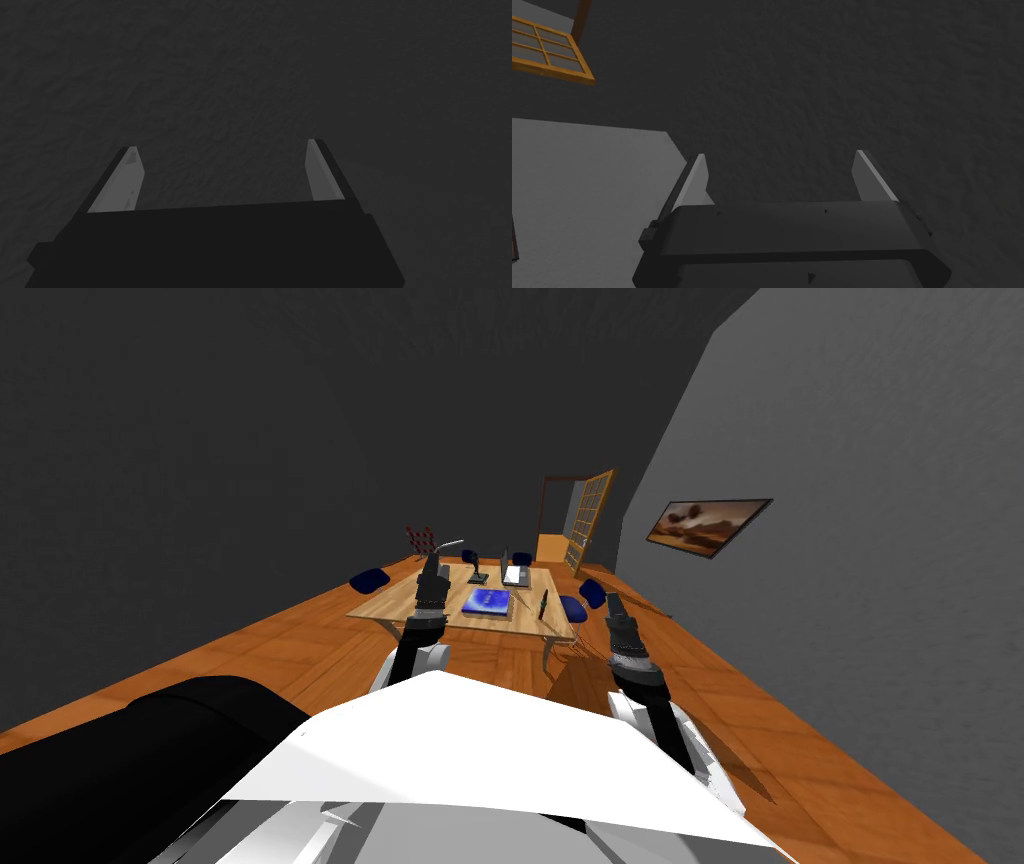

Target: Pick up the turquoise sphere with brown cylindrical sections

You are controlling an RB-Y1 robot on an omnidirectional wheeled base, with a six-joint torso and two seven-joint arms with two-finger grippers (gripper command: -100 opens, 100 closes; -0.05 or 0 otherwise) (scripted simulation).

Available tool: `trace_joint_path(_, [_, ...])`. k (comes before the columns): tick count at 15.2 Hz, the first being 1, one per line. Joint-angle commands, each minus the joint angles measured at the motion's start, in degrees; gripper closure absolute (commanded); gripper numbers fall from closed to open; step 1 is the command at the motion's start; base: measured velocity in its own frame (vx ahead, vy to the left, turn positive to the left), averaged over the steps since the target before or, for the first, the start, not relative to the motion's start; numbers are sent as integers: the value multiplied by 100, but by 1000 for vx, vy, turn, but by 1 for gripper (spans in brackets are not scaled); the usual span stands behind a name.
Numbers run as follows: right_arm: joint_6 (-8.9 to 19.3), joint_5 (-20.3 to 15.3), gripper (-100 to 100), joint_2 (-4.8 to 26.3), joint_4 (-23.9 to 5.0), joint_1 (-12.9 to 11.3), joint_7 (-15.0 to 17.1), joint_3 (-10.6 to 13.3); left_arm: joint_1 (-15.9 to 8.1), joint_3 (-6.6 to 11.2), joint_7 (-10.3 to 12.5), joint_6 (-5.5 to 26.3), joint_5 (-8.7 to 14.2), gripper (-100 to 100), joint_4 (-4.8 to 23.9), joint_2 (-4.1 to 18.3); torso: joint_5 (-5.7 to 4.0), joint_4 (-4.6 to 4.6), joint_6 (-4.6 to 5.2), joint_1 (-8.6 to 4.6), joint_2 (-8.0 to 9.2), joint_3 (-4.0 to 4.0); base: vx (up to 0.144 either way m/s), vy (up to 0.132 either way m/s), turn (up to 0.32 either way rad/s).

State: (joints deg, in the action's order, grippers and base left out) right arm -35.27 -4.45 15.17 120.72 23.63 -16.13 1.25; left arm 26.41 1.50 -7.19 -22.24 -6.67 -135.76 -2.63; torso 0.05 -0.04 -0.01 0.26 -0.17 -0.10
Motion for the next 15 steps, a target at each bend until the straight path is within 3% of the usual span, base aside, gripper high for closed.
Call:
trace_joint_path(1, [4, -78, -100, 83, -232, -101, -162, -29, 0, 0, 0, 0, 0, 0, 0, 0, 0, 0, 0, 0, 0, 0, 31, 62, -9])
trace_joint_path(8, [110, -503, -100, 392, -1139, -565, -915, -183, 0, 0, 0, 0, 0, 0, 0, 0, 1, 0, 1, 5, 1, 1, 31, 71, -11])
trace_joint_path(10, [110, -503, -100, 392, -1221, -565, -934, -183, 0, 0, 0, 0, 0, 0, 0, 0, 2, 0, 1, 7, 2, 1, 23, 66, -10])
trace_joint_path(13, [168, -735, -100, 499, -1659, -819, -1346, -266, 0, 0, 0, 0, 0, 0, 0, 0, 0, 1, 1, -3, 5, 2, 24, 59, -9])
trace_joint_path(15, [168, -735, -100, 499, -1760, -819, -1355, -266, 0, 0, 0, 0, 0, 0, 0, 0, 1, 0, 1, 4, 1, 0, 30, 72, -8])
